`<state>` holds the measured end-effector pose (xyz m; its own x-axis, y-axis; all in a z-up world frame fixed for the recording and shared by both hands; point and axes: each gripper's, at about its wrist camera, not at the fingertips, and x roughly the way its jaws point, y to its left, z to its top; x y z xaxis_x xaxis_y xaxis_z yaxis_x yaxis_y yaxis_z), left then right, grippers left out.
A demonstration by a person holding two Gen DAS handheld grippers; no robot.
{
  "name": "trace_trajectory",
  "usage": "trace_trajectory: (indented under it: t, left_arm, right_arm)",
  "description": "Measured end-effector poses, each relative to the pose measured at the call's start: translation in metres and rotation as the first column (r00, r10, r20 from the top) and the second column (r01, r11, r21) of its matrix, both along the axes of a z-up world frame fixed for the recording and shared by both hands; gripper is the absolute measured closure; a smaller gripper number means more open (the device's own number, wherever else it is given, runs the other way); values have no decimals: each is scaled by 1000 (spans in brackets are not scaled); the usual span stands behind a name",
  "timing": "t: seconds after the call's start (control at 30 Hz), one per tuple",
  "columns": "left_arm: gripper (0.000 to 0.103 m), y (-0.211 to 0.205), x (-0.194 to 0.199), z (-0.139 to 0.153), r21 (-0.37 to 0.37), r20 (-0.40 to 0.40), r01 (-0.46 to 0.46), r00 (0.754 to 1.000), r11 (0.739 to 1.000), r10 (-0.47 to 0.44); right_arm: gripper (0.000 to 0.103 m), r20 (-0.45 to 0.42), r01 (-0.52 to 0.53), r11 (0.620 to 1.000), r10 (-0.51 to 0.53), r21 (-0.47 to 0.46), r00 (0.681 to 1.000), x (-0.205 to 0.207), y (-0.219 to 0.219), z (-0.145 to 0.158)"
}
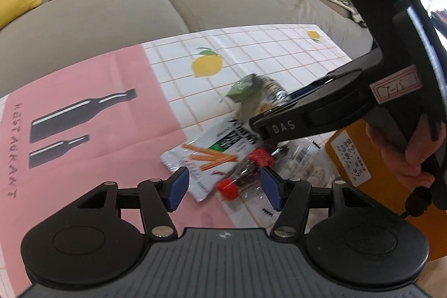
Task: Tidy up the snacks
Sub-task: 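Grasp the white-green chip bag with the right tool while the left tool grasps the chocolate-ball bottle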
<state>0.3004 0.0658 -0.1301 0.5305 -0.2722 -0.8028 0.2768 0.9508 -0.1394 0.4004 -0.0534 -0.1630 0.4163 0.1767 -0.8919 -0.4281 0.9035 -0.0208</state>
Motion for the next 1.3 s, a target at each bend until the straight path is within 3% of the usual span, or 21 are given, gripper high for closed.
trace_trajectory:
  t: [0.3, 0.5, 0.6, 0.73, 0.83, 1.0, 1.17, 1.3]
  left_arm:
    - [34, -21, -10, -11, 43, 0, 153, 988, 987, -153]
    - [34, -27, -13, -13, 119, 32, 266, 962, 956, -272]
    - [34, -34, -11, -13, 161, 48, 336, 936, 928, -347]
    - [34, -52, -4, -24, 281, 10, 416, 900, 865, -436]
    - [34, -59, -2, -33, 306, -16, 440, 889, 845, -457]
    - [47, -62, 1, -40, 315, -43, 370, 926, 874, -376]
    - [51, -61, -6, -36, 297, -45, 316, 947, 901, -318]
    - [56, -58, -15, -35, 270, -24, 216, 976, 938, -218]
  right_arm:
    - [65, -126, 8, 986, 14, 166, 992, -11, -16, 3]
    - [67, -160, 42, 972, -5, 233, 987, -16, -27, 8]
    - [67, -156, 69, 967, -31, 245, 987, -16, -34, 13]
    - [67, -154, 78, 970, -42, 231, 987, -16, -38, 13]
    - [67, -172, 90, 964, -48, 250, 984, -15, -39, 11]
    - [67, -162, 87, 961, -45, 263, 986, -16, -41, 10]
    - [67, -151, 76, 961, -36, 264, 988, -18, -41, 9]
    - [67, -137, 74, 959, -37, 272, 990, -21, -41, 10]
